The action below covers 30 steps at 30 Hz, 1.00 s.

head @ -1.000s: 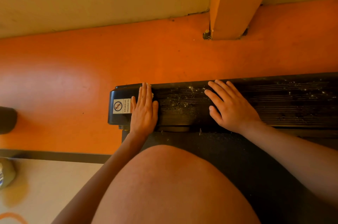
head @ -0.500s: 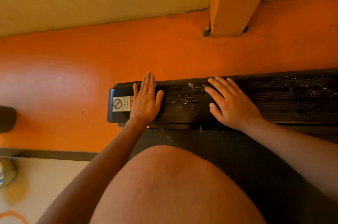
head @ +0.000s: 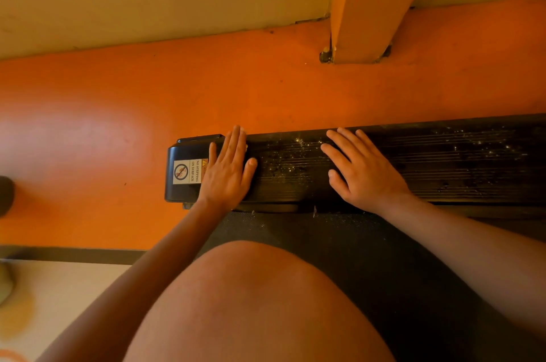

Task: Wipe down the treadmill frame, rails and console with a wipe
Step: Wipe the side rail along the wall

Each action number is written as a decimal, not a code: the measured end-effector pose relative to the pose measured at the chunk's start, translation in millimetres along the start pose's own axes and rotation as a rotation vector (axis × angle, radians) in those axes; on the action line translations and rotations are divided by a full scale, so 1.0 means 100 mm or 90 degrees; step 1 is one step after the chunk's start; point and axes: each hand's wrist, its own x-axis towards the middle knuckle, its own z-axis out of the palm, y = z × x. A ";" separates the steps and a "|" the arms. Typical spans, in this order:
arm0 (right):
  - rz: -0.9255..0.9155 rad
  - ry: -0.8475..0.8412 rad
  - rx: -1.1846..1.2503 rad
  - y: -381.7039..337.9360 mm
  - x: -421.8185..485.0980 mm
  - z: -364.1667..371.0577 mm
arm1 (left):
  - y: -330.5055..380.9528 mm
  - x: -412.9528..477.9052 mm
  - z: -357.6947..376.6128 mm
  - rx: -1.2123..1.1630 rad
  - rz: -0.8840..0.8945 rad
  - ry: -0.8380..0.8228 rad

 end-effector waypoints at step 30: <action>0.003 -0.004 -0.005 0.00 0.00 0.00 | 0.02 -0.12 0.08 -0.029 -0.044 0.019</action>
